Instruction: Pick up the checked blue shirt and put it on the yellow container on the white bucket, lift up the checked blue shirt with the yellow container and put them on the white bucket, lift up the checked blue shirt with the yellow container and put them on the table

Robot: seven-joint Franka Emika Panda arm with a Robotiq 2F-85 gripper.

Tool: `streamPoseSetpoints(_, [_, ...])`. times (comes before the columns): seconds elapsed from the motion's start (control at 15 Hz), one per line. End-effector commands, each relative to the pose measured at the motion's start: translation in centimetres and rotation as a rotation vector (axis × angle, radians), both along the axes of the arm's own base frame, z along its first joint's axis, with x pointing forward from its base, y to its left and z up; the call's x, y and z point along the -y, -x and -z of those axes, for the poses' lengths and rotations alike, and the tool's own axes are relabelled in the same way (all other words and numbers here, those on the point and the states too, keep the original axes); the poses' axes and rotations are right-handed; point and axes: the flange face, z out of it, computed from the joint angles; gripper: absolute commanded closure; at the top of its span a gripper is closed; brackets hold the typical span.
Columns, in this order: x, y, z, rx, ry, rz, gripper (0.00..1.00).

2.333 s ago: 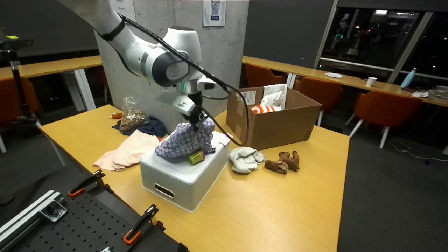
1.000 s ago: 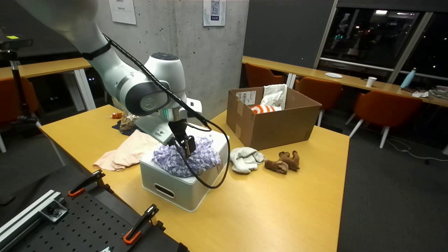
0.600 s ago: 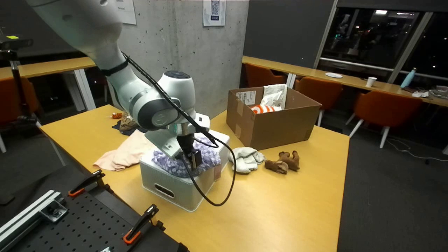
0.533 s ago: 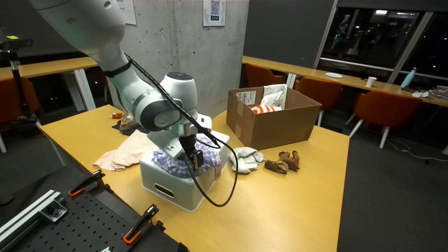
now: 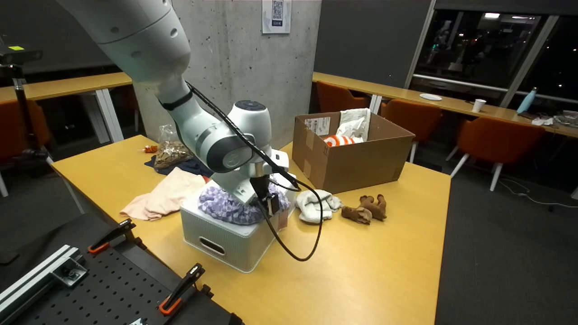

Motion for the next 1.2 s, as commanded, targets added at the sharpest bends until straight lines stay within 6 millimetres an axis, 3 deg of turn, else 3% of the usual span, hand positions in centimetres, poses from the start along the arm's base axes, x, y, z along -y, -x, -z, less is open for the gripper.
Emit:
streamPoseSetpoints(0.0, [-0.3, -2.4, 2.0, 0.011, -0.013, -0.013, 0.00])
streamPoseSetpoints(0.07, [-0.6, -2.7, 2.2, 0.013, -0.011, -0.020, 0.00])
streamPoseSetpoints(0.13, [-0.9, -3.0, 2.4, 0.015, -0.010, -0.026, 0.22])
streamPoseSetpoints(0.4, [-1.7, -3.7, 2.0, 0.025, 0.000, -0.043, 0.50])
streamPoseSetpoints(0.87, [-4.8, -3.8, -2.7, 0.046, 0.065, -0.096, 1.00])
streamPoseSetpoints(1.0, [-5.8, -4.1, -3.9, 0.053, 0.084, -0.111, 1.00])
streamPoseSetpoints(1.07, [-6.1, -4.2, -4.4, 0.053, 0.088, -0.114, 0.65])
streamPoseSetpoints(1.13, [-6.4, -4.3, -4.7, 0.054, 0.086, -0.120, 0.64])
